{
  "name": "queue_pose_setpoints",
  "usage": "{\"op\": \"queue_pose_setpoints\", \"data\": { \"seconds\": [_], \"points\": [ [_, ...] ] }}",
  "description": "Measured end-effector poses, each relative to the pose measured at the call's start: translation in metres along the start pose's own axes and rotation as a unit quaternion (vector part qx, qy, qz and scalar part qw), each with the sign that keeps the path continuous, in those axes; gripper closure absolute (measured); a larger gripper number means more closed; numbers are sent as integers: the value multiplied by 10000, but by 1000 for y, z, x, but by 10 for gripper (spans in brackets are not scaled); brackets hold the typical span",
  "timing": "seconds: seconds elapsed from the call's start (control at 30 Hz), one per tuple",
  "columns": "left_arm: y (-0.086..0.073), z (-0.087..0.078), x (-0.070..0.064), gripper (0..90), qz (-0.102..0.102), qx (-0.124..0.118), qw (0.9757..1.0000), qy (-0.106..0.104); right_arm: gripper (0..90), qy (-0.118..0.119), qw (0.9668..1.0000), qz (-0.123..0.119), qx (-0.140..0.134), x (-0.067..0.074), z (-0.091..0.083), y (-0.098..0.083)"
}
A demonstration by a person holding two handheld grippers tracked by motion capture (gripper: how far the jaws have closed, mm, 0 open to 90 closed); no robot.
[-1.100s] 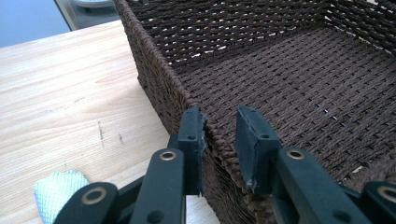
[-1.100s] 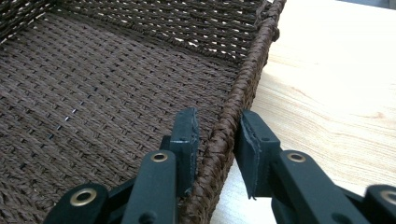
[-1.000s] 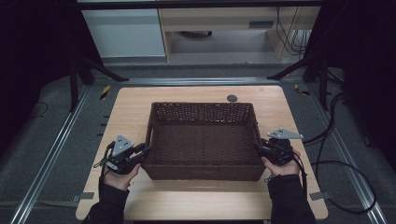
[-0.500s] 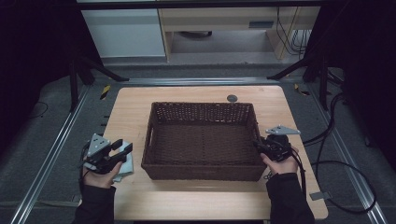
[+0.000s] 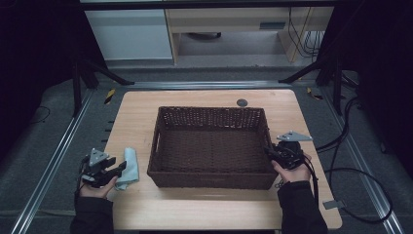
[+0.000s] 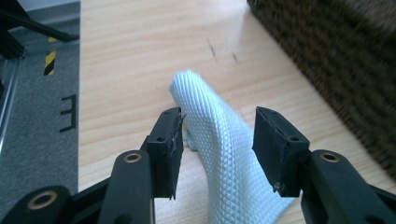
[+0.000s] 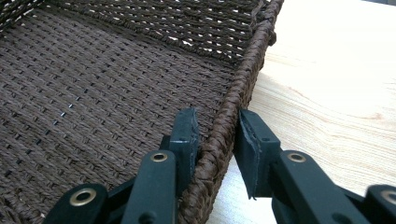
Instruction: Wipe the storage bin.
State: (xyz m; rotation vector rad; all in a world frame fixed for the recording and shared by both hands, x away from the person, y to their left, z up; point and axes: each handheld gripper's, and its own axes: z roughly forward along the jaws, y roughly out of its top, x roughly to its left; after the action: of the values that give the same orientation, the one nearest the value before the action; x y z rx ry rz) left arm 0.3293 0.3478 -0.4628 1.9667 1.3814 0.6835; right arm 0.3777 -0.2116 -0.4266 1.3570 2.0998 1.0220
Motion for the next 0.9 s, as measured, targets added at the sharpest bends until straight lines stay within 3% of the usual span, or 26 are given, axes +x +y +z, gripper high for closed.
{"op": "queue_pose_setpoints", "data": {
  "seconds": [0.3,0.47,0.6,0.9],
  "points": [
    [-5,17,-3,614,167,447,9988,-78,608,-4,10000,69,-51,-2,-1,0],
    [-4,20,-4,769,175,574,9979,-259,574,41,9999,96,-93,-3,-3,1],
    [0,13,-2,827,132,367,9984,-401,550,94,9998,96,-150,-5,-4,2],
    [15,-3,-3,835,92,-221,9980,-578,570,111,9998,124,53,-7,3,0]
  ]
}}
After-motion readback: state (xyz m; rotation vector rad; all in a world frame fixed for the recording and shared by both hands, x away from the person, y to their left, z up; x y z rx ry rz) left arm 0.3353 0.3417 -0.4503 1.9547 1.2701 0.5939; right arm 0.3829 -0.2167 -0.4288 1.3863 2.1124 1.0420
